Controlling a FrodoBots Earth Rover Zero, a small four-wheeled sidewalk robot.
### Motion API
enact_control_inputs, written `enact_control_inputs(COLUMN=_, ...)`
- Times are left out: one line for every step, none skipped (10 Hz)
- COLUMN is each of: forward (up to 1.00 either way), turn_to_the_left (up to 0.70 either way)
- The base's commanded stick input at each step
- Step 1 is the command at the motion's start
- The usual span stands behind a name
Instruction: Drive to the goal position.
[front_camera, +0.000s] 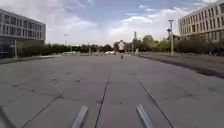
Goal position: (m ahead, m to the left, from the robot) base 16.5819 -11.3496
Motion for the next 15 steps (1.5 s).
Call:
enact_control_inputs(forward=0.7, turn_to_the_left=0.0)
enact_control_inputs(forward=0.7, turn_to_the_left=0.0)
enact_control_inputs(forward=0.7, turn_to_the_left=0.0)
enact_control_inputs(forward=0.7, turn_to_the_left=0.0)
enact_control_inputs(forward=0.7, turn_to_the_left=0.0)
enact_control_inputs(forward=0.7, turn_to_the_left=0.0)
enact_control_inputs(forward=0.7, turn_to_the_left=0.0)
enact_control_inputs(forward=0.7, turn_to_the_left=0.0)
enact_control_inputs(forward=0.7, turn_to_the_left=0.0)
enact_control_inputs(forward=0.7, turn_to_the_left=0.0)
enact_control_inputs(forward=0.7, turn_to_the_left=0.0)
enact_control_inputs(forward=0.7, turn_to_the_left=0.0)
enact_control_inputs(forward=0.7, turn_to_the_left=0.0)
enact_control_inputs(forward=0.7, turn_to_the_left=0.0)
enact_control_inputs(forward=0.7, turn_to_the_left=0.0)
